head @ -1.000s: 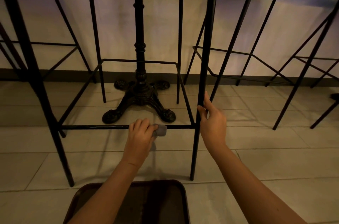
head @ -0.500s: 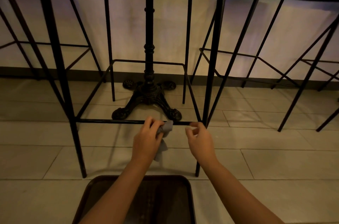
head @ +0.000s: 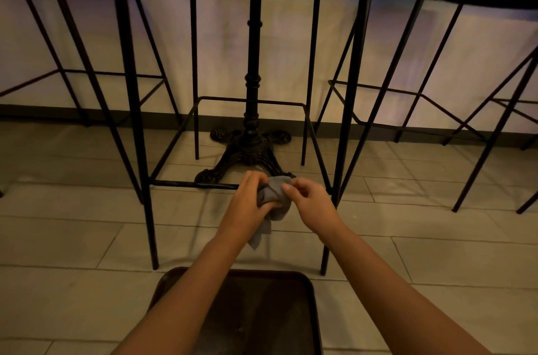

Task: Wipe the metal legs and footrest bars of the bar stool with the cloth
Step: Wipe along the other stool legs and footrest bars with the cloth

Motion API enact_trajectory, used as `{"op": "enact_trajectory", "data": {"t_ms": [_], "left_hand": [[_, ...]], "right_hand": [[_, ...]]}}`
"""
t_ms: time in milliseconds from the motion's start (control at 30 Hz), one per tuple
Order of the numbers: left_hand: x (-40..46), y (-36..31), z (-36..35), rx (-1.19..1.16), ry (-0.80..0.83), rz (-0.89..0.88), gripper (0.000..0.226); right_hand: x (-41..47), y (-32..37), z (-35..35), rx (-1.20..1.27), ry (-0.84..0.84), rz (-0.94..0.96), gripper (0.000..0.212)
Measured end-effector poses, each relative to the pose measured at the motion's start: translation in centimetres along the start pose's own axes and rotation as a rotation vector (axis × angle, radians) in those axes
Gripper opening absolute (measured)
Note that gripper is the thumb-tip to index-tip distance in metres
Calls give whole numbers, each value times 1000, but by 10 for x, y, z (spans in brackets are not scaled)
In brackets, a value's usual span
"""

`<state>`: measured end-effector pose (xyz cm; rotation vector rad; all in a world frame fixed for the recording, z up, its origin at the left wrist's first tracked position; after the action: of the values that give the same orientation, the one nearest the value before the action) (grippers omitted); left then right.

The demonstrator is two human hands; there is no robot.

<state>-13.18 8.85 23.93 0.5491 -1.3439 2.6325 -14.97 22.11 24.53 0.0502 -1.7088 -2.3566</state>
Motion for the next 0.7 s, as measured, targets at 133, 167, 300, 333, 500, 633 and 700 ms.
{"op": "enact_trajectory", "data": {"t_ms": [133,167,300,333,500,633,700], "left_hand": [[-7,9,14,-158,21,178,57],[-8,10,17,-177,36,193,55],[-13,11,28,-261,107,217,35],[-15,12,31,-282,117,243,32],[-18,15,52,-261,135,258,20],[-18,17,69,-397,-16,357,18],[-20,20,70,-460,-118,435,17]], "right_hand": [[-1,16,0,-9,-35,79,12],[-1,18,-1,-18,-38,93,11],[-3,26,-5,-7,-75,120,13],[-5,26,-5,3,-81,113,13],[-7,29,-1,0,-107,63,13],[-10,33,-1,-2,-123,84,11],[-12,34,-2,-12,-165,105,11]]}}
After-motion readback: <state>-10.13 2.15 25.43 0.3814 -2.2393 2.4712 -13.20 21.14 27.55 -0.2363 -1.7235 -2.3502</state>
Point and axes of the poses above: each hand's wrist, its own x-axis towards the middle knuckle, its own z-axis out of the back of the hand, y = z × x, the point moved 6 cm from there along x, towards the middle knuckle, and after that the axes turned 5 degrees about x, right-handed, at the moved point
